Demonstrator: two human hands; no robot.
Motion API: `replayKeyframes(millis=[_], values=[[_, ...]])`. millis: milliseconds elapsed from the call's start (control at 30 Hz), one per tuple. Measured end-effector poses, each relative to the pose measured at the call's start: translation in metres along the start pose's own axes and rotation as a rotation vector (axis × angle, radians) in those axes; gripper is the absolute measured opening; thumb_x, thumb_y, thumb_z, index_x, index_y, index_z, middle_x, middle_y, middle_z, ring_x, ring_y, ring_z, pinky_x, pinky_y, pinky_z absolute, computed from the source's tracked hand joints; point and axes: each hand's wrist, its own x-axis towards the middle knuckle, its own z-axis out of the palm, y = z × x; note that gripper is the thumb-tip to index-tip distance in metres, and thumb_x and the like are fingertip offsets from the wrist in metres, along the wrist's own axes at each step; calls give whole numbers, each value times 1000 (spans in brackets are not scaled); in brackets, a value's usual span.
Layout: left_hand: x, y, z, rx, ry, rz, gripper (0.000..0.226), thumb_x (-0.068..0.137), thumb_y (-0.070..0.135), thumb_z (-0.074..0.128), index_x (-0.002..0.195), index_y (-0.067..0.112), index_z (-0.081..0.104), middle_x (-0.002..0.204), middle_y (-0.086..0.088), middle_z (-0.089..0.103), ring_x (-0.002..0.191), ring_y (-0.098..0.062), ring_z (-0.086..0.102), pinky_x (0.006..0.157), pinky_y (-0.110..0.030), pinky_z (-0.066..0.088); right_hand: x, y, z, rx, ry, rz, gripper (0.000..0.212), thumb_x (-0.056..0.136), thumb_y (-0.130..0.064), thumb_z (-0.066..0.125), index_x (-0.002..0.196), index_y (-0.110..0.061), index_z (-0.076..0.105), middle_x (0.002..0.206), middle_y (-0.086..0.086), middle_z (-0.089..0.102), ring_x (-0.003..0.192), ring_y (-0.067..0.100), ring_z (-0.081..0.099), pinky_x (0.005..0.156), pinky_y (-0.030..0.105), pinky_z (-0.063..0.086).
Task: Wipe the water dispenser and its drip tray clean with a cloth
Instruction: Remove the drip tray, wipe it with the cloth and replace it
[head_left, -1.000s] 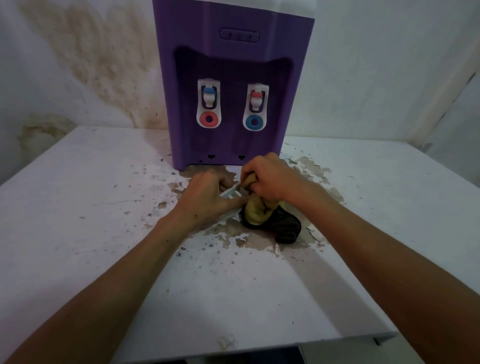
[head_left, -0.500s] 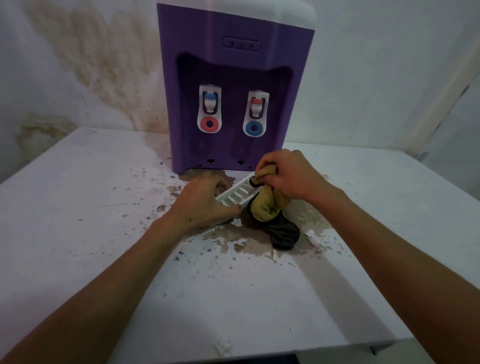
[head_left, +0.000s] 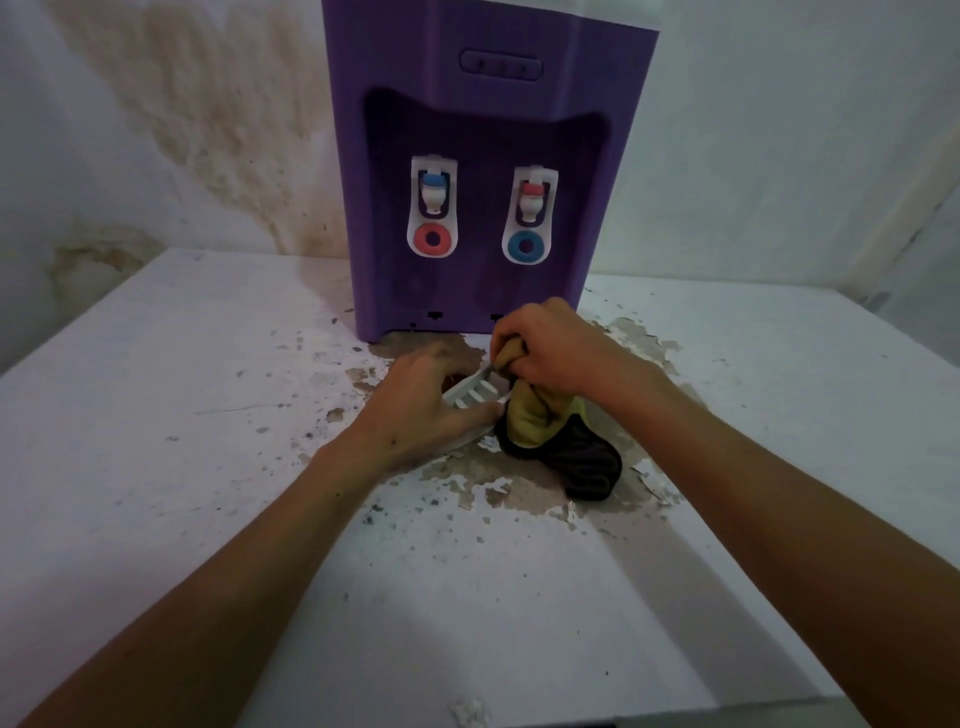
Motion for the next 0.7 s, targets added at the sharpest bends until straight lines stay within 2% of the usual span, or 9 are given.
replayKeyframes(millis=[200, 333, 433, 500, 600, 700], values=[[-1, 8, -3, -24, 33, 21, 46, 77, 61, 68, 102, 24, 78, 104, 10, 72, 95, -6, 62, 82, -37, 53, 1, -3, 12, 70, 115, -36, 20, 79, -9, 71, 90, -26, 72, 87, -4, 72, 93, 23, 64, 80, 42, 56], [-1, 7, 0, 15, 37, -27, 42, 82, 64, 63, 84, 23, 73, 76, 8, 70, 68, -9, 64, 61, -42, 50, 2, -3, 2, -27, -8, -50, 24, 81, -10, 70, 88, -32, 63, 87, 0, 63, 89, 20, 56, 81, 41, 55], [0, 7, 2, 67, 21, -52, 49, 83, 71, 59, 81, 24, 72, 68, 6, 68, 61, -11, 61, 55, -43, 47, 1, 2, -9, -112, -117, -30, 34, 81, -8, 71, 82, -37, 53, 96, 2, 62, 95, 22, 59, 83, 42, 55], [1, 6, 2, 61, 9, -63, 48, 83, 72, 60, 80, 25, 71, 68, 6, 68, 61, -11, 61, 54, -43, 48, 1, 2, -10, -132, -132, -22, 34, 82, -9, 72, 76, -36, 53, 99, 2, 63, 98, 22, 59, 85, 42, 56], [4, 3, 0, 10, -20, -43, 50, 80, 75, 62, 90, 28, 75, 78, 8, 72, 70, -12, 65, 61, -44, 52, 6, -1, -8, -118, -105, 19, 37, 81, -15, 74, 67, -38, 50, 104, 4, 61, 98, 24, 59, 81, 38, 53], [6, -2, -1, -15, -19, -35, 50, 77, 72, 66, 94, 27, 77, 86, 7, 74, 76, -14, 67, 67, -44, 54, 13, -2, -3, -80, -71, 68, 32, 81, -14, 74, 71, -37, 54, 109, 7, 61, 99, 26, 57, 74, 33, 43]])
